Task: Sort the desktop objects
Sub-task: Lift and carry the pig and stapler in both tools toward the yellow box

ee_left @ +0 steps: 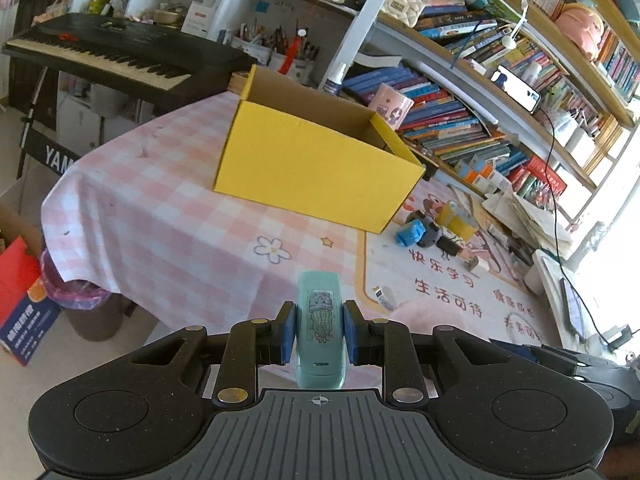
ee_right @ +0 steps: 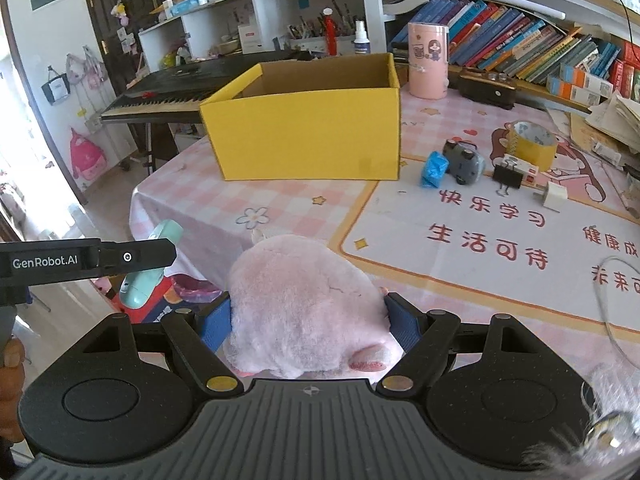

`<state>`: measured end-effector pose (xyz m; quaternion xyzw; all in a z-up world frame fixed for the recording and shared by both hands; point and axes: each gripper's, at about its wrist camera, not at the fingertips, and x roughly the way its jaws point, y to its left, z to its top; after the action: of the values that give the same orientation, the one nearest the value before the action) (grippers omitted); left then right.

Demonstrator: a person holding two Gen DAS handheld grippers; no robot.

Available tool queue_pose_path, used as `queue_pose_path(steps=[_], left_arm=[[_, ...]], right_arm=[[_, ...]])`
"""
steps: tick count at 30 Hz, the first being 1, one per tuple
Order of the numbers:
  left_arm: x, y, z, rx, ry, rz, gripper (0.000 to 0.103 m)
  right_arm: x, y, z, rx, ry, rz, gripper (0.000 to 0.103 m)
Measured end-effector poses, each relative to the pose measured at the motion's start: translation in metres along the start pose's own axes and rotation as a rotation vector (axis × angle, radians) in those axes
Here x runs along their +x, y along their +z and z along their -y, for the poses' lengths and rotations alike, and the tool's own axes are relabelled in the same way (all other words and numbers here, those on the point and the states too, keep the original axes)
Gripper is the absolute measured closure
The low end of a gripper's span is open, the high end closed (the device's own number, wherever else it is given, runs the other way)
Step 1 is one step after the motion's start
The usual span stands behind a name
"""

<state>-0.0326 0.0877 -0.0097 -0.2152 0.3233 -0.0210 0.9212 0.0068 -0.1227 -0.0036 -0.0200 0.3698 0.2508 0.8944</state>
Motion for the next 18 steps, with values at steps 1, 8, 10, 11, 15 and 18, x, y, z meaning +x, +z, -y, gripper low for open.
queue_pose_path(steps=[1,8,10,11,15,18], left_arm=[[-0.002,0.0,-0.002,-0.001,0.0,0.004,0.079],[-0.009,0.002,-0.011,-0.016,-0.004,0.03,0.079],[-0.01,0.003,-0.012,-0.017,-0.006,0.037,0.079],[-0.011,0.004,-0.013,-0.017,-0.007,0.04,0.079],[-0.011,0.006,-0.015,-0.013,-0.012,0.045,0.079],[-0.01,0.008,-0.015,-0.006,-0.015,0.05,0.079]], right_arm=[[0.0,0.001,-0.002,-0.003,0.0,0.002,0.025],[0.0,0.004,-0.018,-0.041,0.003,0.011,0.025],[0.0,0.005,-0.019,-0.046,0.002,0.015,0.025],[0.0,0.005,-0.021,-0.048,0.001,0.017,0.025],[0.002,0.008,-0.024,-0.059,-0.003,0.026,0.025],[0.003,0.01,-0.026,-0.065,-0.004,0.033,0.025]])
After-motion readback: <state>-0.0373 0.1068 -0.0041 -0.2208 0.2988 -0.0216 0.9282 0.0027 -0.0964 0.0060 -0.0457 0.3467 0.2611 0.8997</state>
